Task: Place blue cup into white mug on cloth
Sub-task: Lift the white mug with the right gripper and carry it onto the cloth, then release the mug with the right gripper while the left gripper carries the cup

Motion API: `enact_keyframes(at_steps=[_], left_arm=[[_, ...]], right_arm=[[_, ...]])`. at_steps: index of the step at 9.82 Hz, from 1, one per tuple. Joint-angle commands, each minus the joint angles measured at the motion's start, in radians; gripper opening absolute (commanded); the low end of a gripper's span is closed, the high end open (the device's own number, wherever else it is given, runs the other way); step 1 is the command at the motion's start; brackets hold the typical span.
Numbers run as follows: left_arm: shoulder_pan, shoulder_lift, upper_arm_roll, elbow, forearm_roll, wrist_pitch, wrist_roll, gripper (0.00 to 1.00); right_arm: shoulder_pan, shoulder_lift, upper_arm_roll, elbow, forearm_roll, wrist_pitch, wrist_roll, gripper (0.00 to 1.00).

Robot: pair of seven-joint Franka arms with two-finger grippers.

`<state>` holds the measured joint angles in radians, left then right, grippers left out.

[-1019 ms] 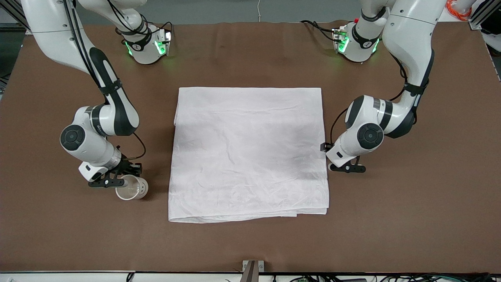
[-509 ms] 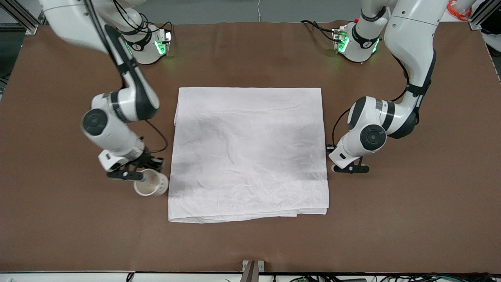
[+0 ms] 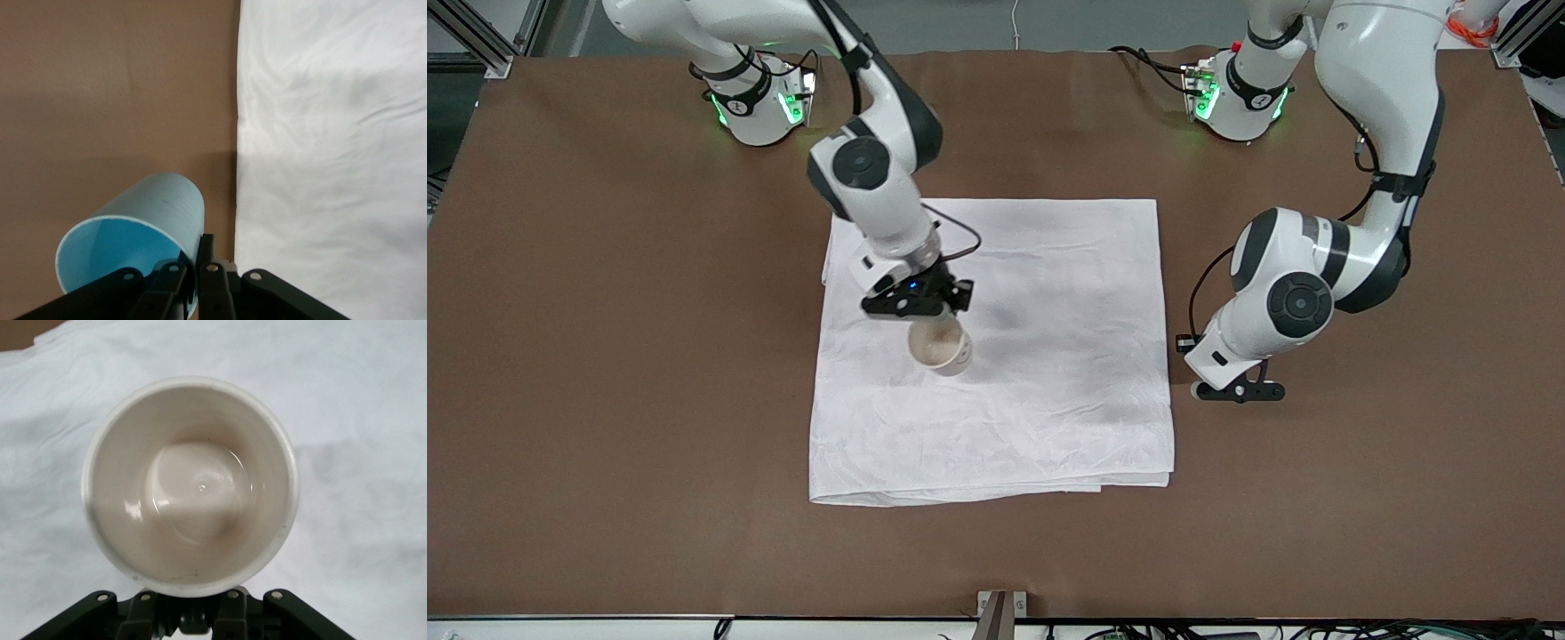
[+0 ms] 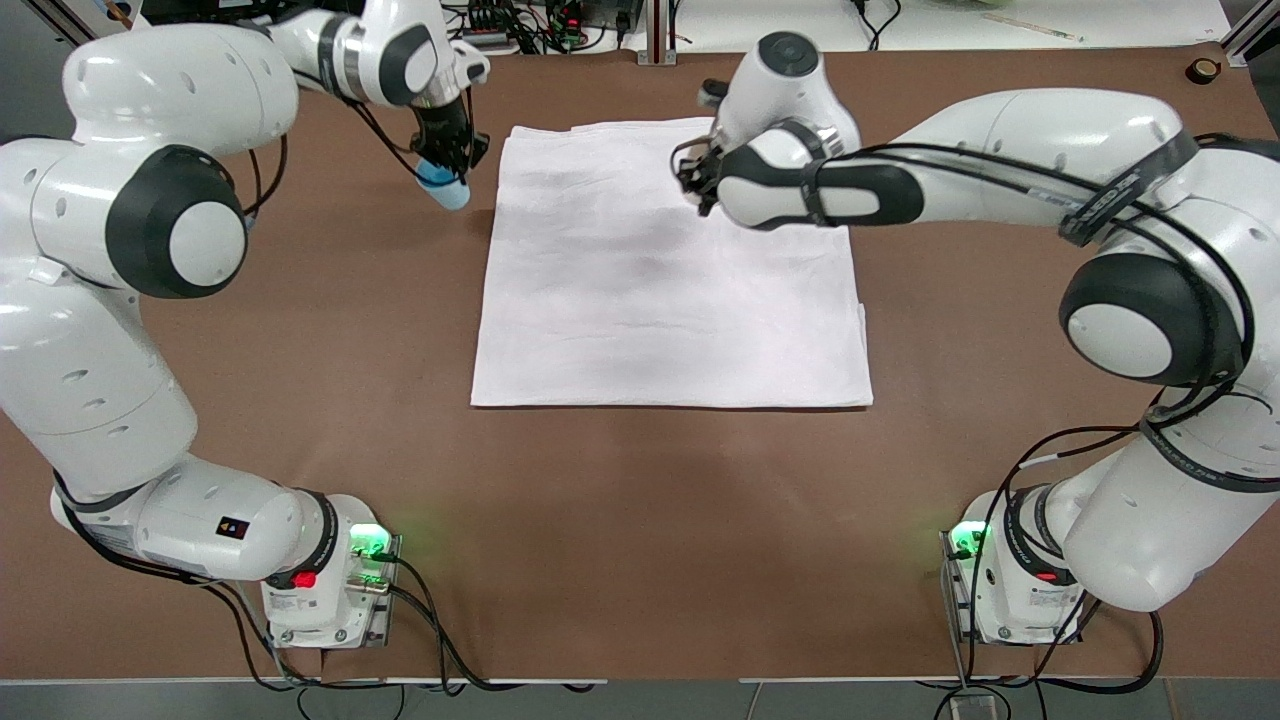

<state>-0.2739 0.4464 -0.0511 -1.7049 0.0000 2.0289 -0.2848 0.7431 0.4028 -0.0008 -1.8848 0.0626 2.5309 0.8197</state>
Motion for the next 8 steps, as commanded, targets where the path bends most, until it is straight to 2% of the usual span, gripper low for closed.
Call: enact_keyframes(at_steps=[1, 3, 4, 5, 6, 8], left_arm=[[-0.002, 0.059, -0.004, 0.17, 0.012, -0.107, -0.004, 0.0], [-0.025, 0.136, -0.006, 0.292, 0.008, -0.148, 0.038, 0.0], [-0.043, 0.158, -0.006, 0.315, 0.002, -0.147, 0.038, 0.0], [-0.079, 0.17, -0.004, 0.326, 0.003, -0.144, 0.036, 0.0], [-0.118, 0.179, -0.003, 0.333, 0.006, -0.135, 0.033, 0.0], [-0.131, 0.207, -0.004, 0.396, 0.006, -0.134, 0.038, 0.0]], right_arm=[[0.07, 0.117, -0.018, 0.065, -0.007, 0.051, 0.074, 0.01], [0.079, 0.166, -0.019, 0.093, -0.01, 0.048, 0.082, 0.04], [0.088, 0.175, -0.018, 0.093, -0.012, 0.039, 0.079, 0.12], [0.097, 0.194, -0.018, 0.093, -0.012, 0.038, 0.079, 0.49], [0.107, 0.206, -0.021, 0.095, -0.012, 0.035, 0.078, 0.97], [0.107, 0.199, -0.022, 0.095, -0.013, -0.009, 0.076, 1.0]])
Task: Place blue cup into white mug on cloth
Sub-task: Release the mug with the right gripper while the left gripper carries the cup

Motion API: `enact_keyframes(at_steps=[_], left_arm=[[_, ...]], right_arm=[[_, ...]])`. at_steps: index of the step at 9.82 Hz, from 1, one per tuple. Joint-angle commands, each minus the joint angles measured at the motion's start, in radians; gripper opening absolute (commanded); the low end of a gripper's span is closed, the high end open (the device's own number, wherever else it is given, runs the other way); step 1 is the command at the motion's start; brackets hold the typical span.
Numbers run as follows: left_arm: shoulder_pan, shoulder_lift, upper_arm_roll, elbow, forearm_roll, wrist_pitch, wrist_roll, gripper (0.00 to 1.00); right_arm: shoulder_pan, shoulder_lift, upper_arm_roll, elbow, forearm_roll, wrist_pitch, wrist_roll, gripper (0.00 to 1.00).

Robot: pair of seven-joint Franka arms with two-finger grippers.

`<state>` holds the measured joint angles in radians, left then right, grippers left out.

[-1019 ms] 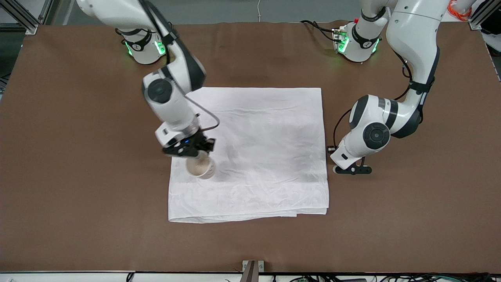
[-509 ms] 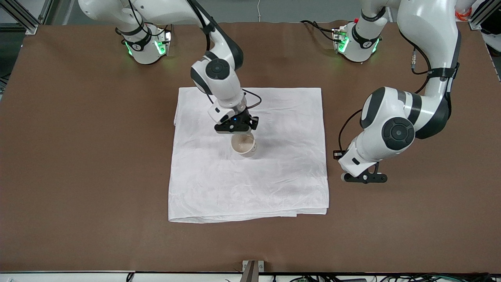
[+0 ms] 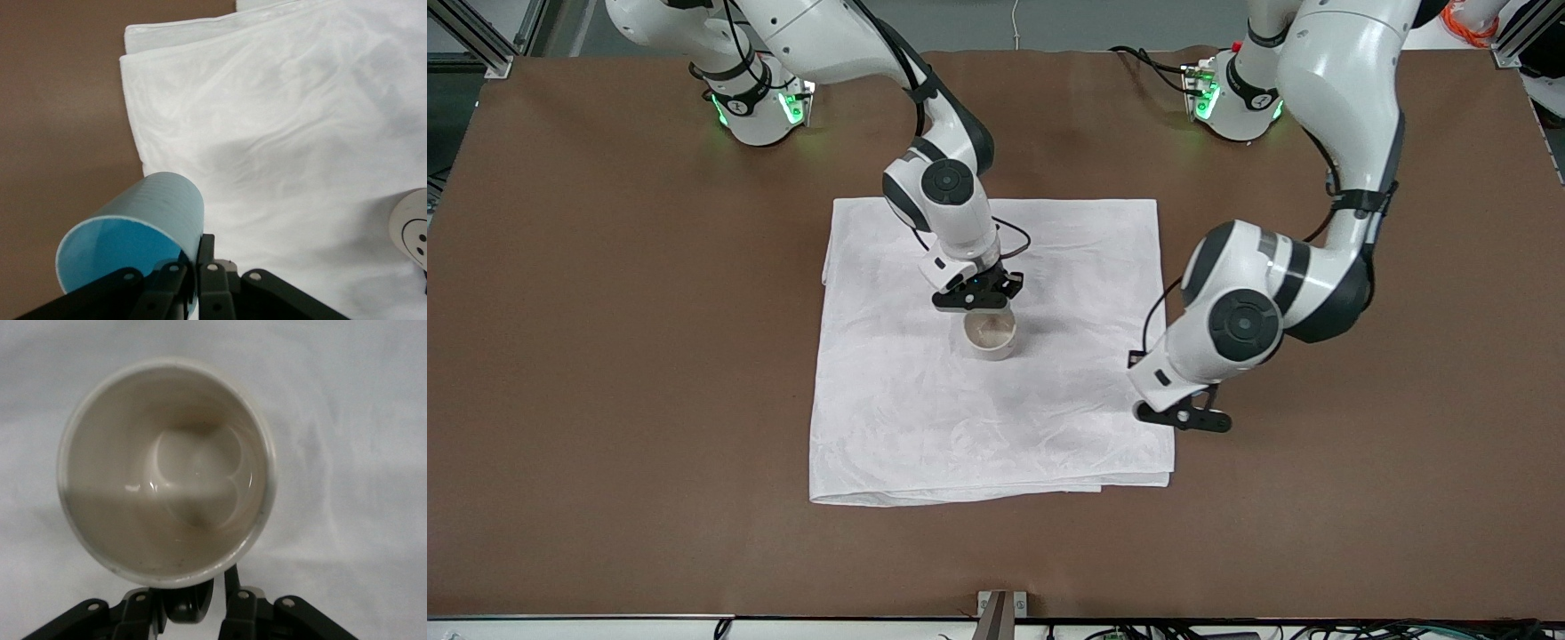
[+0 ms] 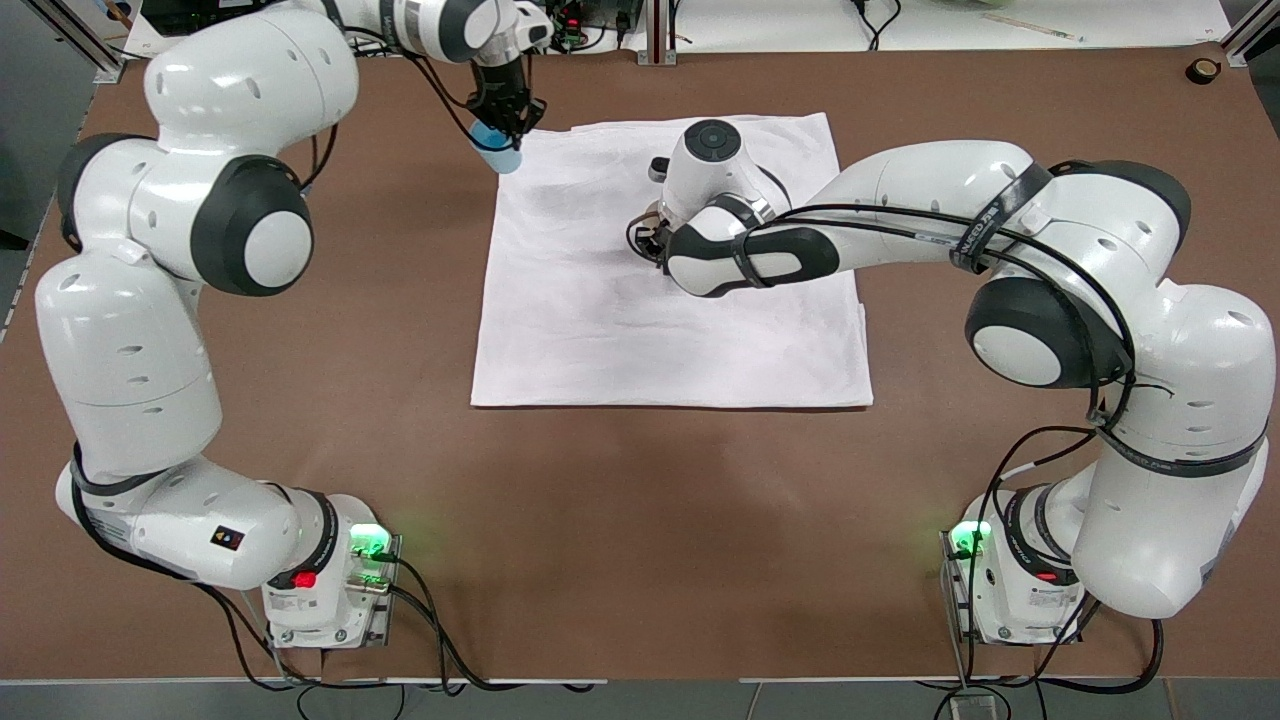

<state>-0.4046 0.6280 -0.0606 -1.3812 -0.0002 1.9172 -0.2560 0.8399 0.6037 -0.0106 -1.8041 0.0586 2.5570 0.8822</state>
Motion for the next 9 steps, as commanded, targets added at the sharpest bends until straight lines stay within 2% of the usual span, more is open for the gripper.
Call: enact_keyframes(at_steps=[1, 3, 6, 7, 9], left_arm=[[-0.005, 0.026, 0.005, 0.08, 0.006, -0.021, 0.008, 0.0], [-0.043, 0.022, 0.004, 0.117, 0.005, -0.01, 0.004, 0.0], [-0.127, 0.018, -0.002, 0.148, 0.003, -0.009, 0.008, 0.0], [-0.166, 0.019, 0.001, 0.152, 0.005, 0.008, 0.009, 0.0], [-0.21, 0.025, 0.001, 0.153, 0.002, 0.077, 0.011, 0.0]], right_arm=[[0.005, -0.036, -0.012, 0.014, -0.008, -0.079, 0.012, 1.0], [-0.034, -0.195, -0.014, 0.014, -0.005, -0.284, 0.012, 1.0], [-0.2, -0.43, -0.015, 0.02, 0.001, -0.55, -0.011, 1.0], [-0.293, -0.5, -0.017, 0.032, -0.006, -0.674, -0.122, 1.0], [-0.501, -0.545, -0.015, 0.144, -0.006, -0.904, -0.416, 1.0]])
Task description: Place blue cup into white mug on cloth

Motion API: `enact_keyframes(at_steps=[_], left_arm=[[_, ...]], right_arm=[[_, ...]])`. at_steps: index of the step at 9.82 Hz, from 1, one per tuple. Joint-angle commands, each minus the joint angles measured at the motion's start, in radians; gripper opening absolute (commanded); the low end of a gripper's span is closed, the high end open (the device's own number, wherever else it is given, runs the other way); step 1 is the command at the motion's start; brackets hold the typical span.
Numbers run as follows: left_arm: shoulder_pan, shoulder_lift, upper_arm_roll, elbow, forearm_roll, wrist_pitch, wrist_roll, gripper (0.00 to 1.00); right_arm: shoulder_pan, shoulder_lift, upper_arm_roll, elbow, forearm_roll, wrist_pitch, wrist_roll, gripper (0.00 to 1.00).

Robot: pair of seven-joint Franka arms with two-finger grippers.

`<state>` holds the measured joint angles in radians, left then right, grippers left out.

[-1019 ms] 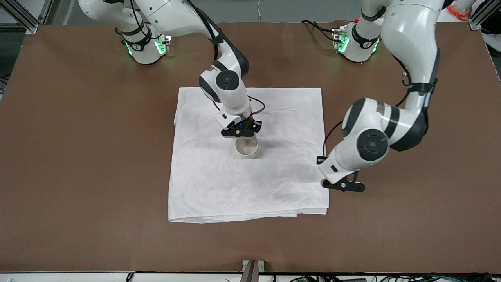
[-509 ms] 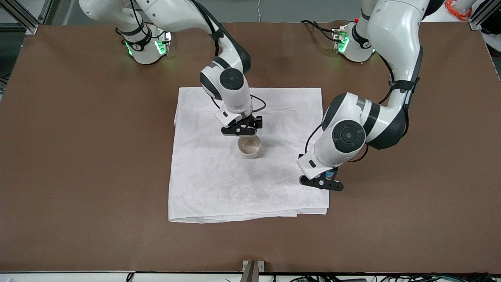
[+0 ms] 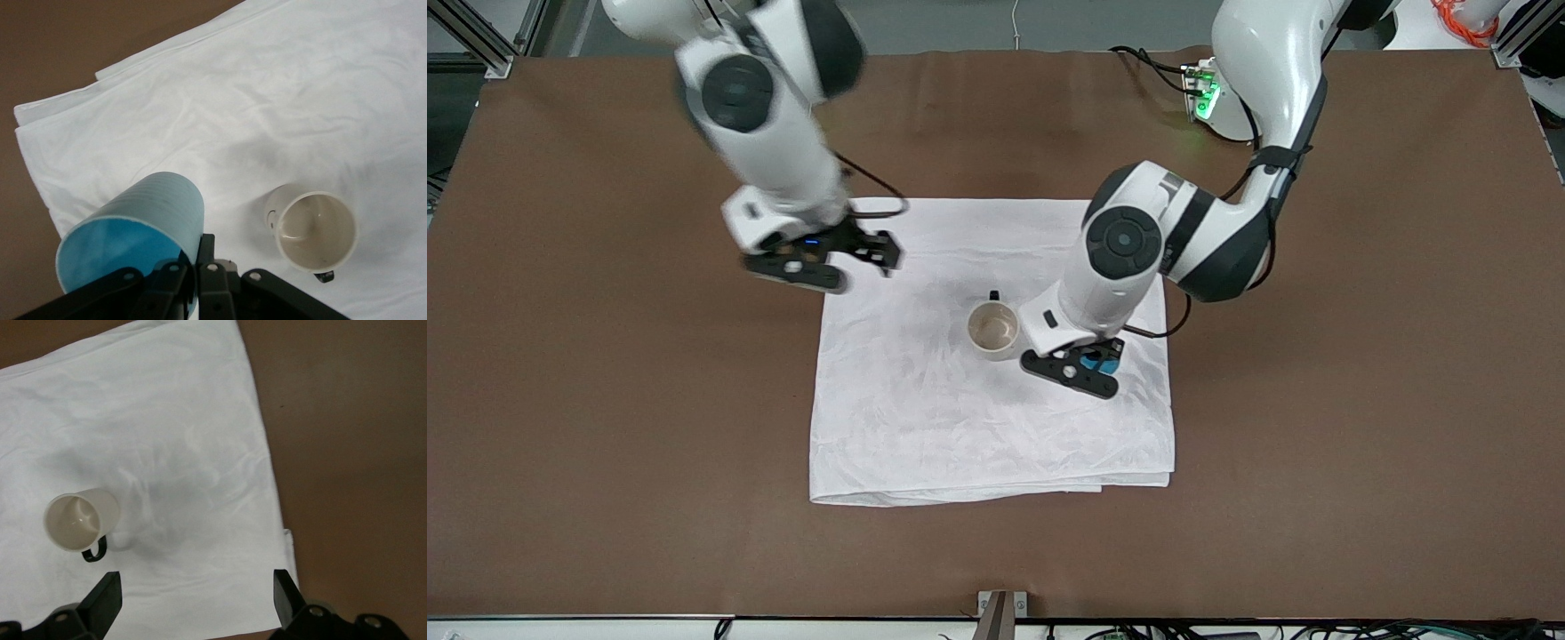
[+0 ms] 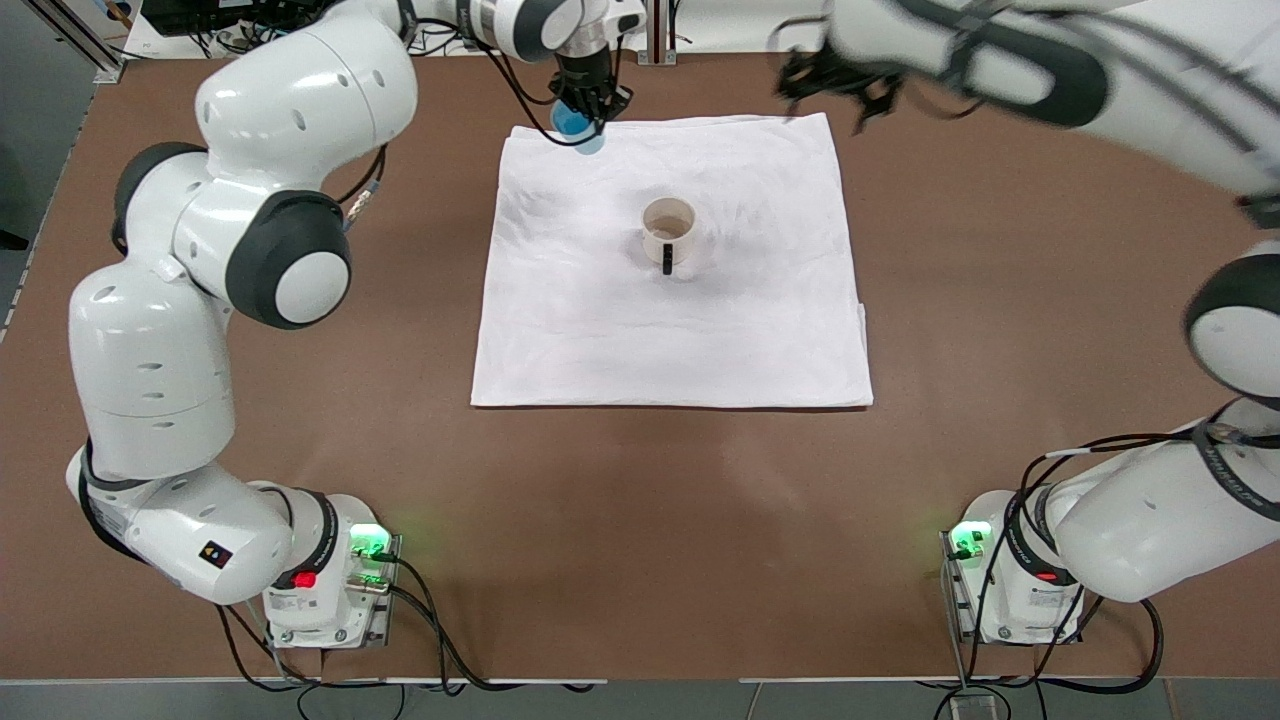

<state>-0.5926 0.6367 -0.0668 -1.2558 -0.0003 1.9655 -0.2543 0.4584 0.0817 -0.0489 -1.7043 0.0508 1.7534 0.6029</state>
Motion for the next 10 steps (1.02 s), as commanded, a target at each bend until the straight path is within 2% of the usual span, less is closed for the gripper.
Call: enact_keyframes(at_steps=[1, 3, 4, 6, 10], left_arm=[[-0.045, 0.021, 0.007, 0.026, 0.0, 0.064, 0.012, 0.0], [-0.052, 0.055, -0.043, 0.026, -0.021, 0.095, -0.002, 0.0], [-0.062, 0.066, -0.06, 0.024, -0.021, 0.095, -0.003, 0.0], [-0.105, 0.089, -0.059, 0.015, -0.015, 0.095, -0.008, 0.0], [-0.139, 0.107, -0.057, 0.003, -0.007, 0.084, -0.011, 0.0]], right_arm=[[-0.198, -0.023, 0.023, 0.108, 0.001, -0.177, -0.231, 1.0], [-0.307, -0.023, 0.023, 0.219, 0.001, -0.294, -0.322, 1.0], [-0.346, -0.02, 0.023, 0.244, 0.001, -0.295, -0.403, 1.0], [-0.4, -0.022, 0.023, 0.255, 0.001, -0.349, -0.478, 1.0], [-0.426, -0.048, -0.002, 0.255, 0.011, -0.347, -0.483, 1.0]])
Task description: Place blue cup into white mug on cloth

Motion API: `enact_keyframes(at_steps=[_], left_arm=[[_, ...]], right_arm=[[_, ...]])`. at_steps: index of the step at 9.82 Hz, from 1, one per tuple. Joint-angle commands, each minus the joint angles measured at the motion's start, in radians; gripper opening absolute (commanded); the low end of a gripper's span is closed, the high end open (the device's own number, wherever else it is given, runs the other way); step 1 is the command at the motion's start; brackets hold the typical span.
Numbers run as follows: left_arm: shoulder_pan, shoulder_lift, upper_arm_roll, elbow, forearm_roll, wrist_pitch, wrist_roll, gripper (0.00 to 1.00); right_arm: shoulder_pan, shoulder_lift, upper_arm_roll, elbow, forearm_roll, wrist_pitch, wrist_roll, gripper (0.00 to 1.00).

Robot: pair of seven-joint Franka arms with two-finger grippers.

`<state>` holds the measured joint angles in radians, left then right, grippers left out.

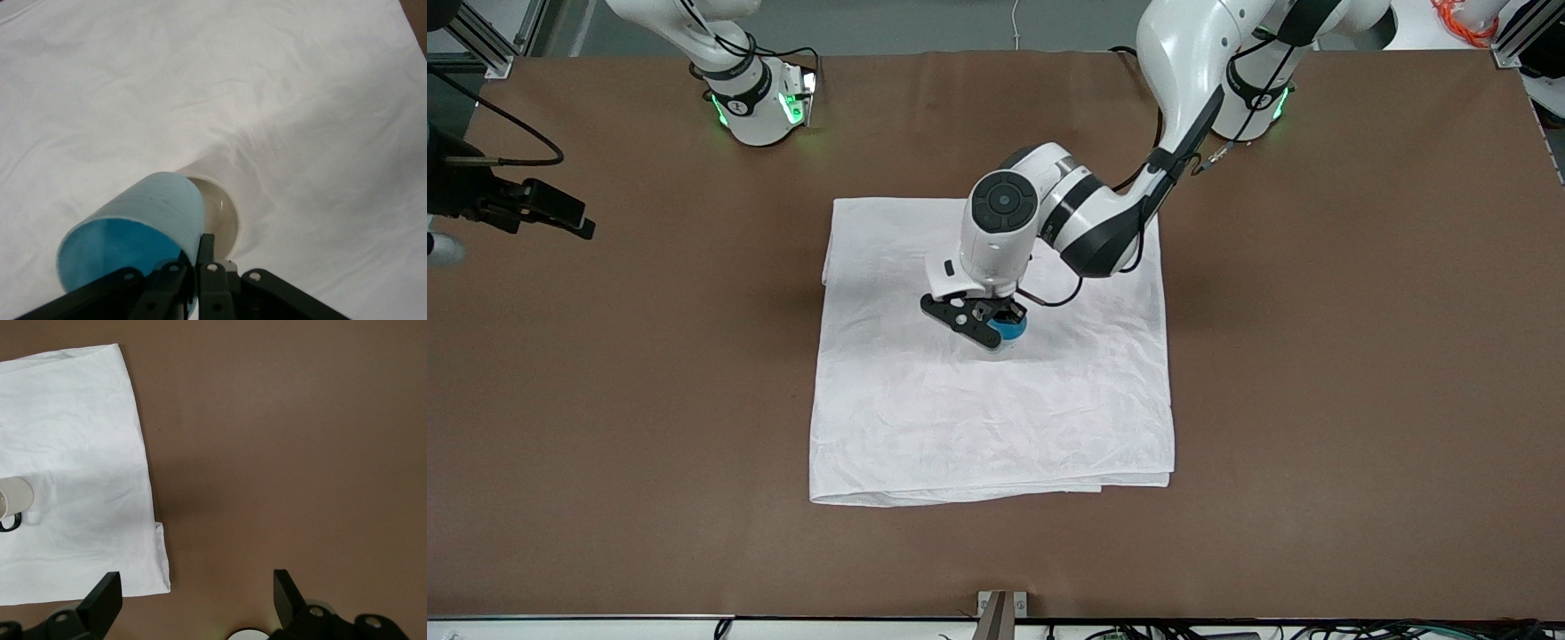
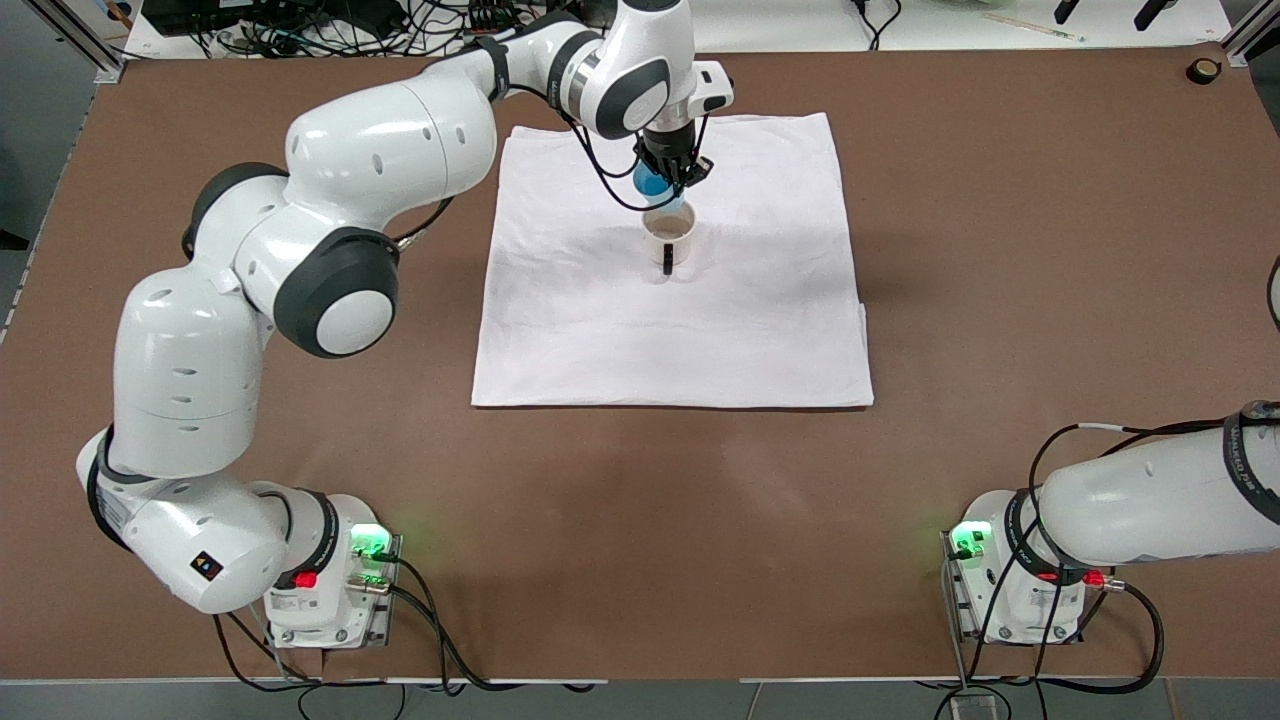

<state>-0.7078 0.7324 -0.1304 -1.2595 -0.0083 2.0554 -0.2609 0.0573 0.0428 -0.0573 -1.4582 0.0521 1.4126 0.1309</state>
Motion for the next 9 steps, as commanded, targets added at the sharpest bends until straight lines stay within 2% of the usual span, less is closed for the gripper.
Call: enact_keyframes(at_steps=[1, 2, 3, 4, 5, 7, 8, 9], left_arm=[[-0.025, 0.013, 0.008, 0.006, 0.004, -0.006, -0.005, 0.0], [-0.027, 0.015, 0.008, 0.005, 0.008, -0.006, -0.001, 0.0], [-0.028, 0.025, 0.008, 0.005, 0.022, -0.006, -0.001, 0.0], [-0.028, 0.035, 0.008, 0.005, 0.042, -0.005, -0.001, 0.0], [-0.03, 0.044, 0.008, 0.005, 0.051, -0.006, -0.001, 0.0], [-0.041, 0.068, 0.008, 0.005, 0.057, -0.006, -0.003, 0.04], [-0.054, 0.071, 0.012, 0.005, 0.054, -0.006, -0.003, 0.16], [-0.055, 0.073, 0.014, 0.005, 0.054, -0.006, -0.003, 0.34]], right_arm=[[-0.09, -0.008, 0.037, 0.01, 0.017, -0.006, -0.013, 1.0], [-0.144, -0.008, 0.11, 0.024, 0.014, -0.004, -0.013, 1.0], [-0.157, -0.008, 0.134, 0.024, 0.006, -0.001, -0.016, 1.0], [-0.137, -0.008, 0.131, 0.024, -0.004, 0.002, -0.019, 1.0], [-0.102, -0.009, 0.12, 0.012, -0.03, 0.003, -0.031, 1.0], [0.022, -0.011, -0.011, 0.01, -0.037, 0.002, -0.045, 1.0], [0.021, -0.012, -0.018, 0.01, -0.037, 0.002, -0.068, 1.0], [0.018, -0.023, -0.018, -0.005, -0.037, -0.003, -0.085, 1.0]])
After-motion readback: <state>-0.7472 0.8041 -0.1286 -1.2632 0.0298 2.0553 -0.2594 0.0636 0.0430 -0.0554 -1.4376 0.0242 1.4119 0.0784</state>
